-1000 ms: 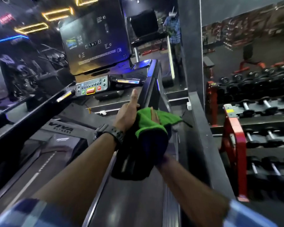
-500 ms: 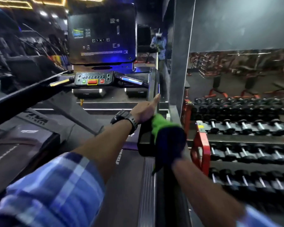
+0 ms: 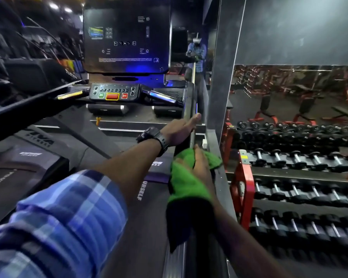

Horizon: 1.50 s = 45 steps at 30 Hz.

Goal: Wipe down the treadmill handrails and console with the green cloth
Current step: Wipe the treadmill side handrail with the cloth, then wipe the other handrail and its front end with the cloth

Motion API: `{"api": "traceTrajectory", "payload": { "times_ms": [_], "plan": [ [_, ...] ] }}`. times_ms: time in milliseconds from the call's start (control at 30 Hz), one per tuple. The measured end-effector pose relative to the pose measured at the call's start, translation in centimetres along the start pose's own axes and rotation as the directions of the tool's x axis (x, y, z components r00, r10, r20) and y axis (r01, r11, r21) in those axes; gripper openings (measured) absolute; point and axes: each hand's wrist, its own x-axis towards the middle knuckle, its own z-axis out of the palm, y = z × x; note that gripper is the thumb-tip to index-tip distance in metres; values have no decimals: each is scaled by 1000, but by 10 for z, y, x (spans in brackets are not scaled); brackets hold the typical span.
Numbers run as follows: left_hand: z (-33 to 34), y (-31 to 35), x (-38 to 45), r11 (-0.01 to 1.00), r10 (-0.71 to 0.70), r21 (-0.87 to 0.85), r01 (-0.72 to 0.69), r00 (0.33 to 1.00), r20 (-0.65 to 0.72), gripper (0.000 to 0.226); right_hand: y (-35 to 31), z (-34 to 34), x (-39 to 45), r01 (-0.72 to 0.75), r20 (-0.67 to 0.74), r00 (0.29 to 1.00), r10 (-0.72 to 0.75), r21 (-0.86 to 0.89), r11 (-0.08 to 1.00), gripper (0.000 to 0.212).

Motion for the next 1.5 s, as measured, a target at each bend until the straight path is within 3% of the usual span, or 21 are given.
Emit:
{"api": "traceTrajectory", "payload": {
  "times_ms": [67, 233, 400, 500, 633, 733, 800, 867, 1000, 1167, 1233, 1333, 1500],
  "plan": [
    [-1, -1, 7, 998, 23, 51, -24, 1000, 18, 98, -4, 2, -4, 32, -46, 998, -37, -108, 994, 91],
    [-7, -7, 28, 996, 91, -29, -89, 994, 65, 77, -38, -3, 40, 17, 22, 1000, -9, -413, 910, 115],
    [-11, -44, 58, 966, 243, 52, -252, 959, 147, 79, -51, 13, 47, -102, -23, 993, 118, -676, 729, 113],
    [-8, -67, 75, 908, 399, 60, -415, 899, 184, 85, -61, 25, 20, -208, -135, 976, 170, -803, 559, 103],
    [-18, -83, 72, 837, 535, -37, -545, 804, 258, 81, -73, 66, -12, -196, -177, 969, 172, -976, 98, 99],
    [-27, -86, 68, 847, 522, -78, -526, 797, 304, 76, -70, 73, 9, -188, -192, 977, 92, -981, -43, 78],
    [-35, -86, 66, 863, 498, -99, -496, 798, 338, 67, -76, 82, 34, -218, -222, 968, 118, -975, -50, 78],
    [-44, -83, 60, 871, 484, -119, -477, 788, 381, 65, -80, 91, 46, -289, -286, 937, 200, -957, -17, 94],
    [-57, -76, 56, 853, 500, -125, -507, 726, 471, 60, -91, 80, 20, -281, -258, 942, 213, -956, 84, 100],
    [-53, -76, 72, 842, 481, -50, -537, 705, 521, 72, -104, 45, 3, -202, -212, 962, 172, -976, -76, 96],
    [-51, -76, 78, 829, 485, -10, -560, 709, 511, 75, -97, 45, 11, -194, -186, 964, 187, -981, 23, 97],
    [-49, -77, 85, 791, 536, -8, -611, 687, 490, 76, -84, 60, 34, -340, -285, 924, 255, -916, 210, 95],
    [-44, -83, 99, 691, 667, -40, -722, 615, 422, 58, -80, 70, 67, -456, -409, 883, 233, -864, 214, 88]
  ]
}}
